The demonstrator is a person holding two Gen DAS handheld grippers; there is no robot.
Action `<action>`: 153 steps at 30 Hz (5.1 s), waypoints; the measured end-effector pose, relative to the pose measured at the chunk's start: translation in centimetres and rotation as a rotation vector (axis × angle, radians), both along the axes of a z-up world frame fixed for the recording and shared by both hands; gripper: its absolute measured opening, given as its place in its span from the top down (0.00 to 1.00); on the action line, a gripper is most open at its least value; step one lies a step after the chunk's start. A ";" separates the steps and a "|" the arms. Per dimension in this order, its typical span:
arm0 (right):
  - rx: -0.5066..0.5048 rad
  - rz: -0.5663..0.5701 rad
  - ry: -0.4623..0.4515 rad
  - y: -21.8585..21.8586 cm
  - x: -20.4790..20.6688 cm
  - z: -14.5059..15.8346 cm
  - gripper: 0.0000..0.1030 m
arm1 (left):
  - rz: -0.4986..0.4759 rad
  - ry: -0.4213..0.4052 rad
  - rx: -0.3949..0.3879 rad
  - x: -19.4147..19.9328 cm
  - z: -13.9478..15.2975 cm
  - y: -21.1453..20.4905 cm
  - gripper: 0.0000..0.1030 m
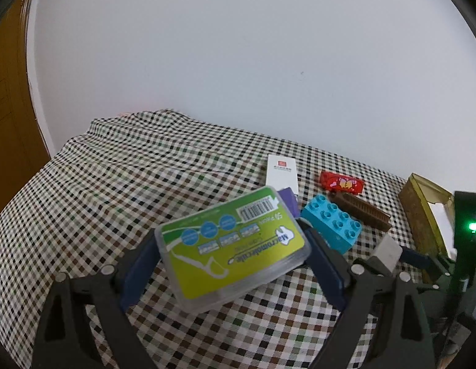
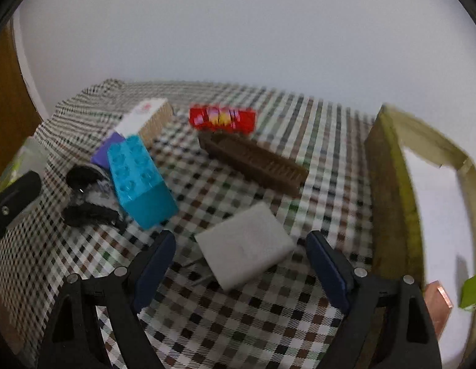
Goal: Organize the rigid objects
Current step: 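Grasp the green plastic case with the left gripper while the right gripper grasps the white charger, then carry the green case and white charger into the tin and release them, then move both grippers back over the cyan brick and hair clip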
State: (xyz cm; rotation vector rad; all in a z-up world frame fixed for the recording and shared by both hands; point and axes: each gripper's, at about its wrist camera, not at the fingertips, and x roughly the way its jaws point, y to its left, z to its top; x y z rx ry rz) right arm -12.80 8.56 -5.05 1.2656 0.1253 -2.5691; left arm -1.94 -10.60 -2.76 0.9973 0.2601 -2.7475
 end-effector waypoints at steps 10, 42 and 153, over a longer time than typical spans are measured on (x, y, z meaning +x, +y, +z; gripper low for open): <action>0.003 0.024 0.015 0.4 1.0 0.3 0.33 | 0.016 -0.018 -0.002 -0.6 -0.5 -0.1 0.11; -0.202 -0.463 0.266 20.9 2.1 8.2 0.33 | -0.462 0.178 -0.017 -4.6 4.1 16.6 0.11; -0.154 -0.691 0.669 9.4 13.9 5.2 0.16 | -0.283 0.088 -0.125 -1.9 0.1 7.6 0.01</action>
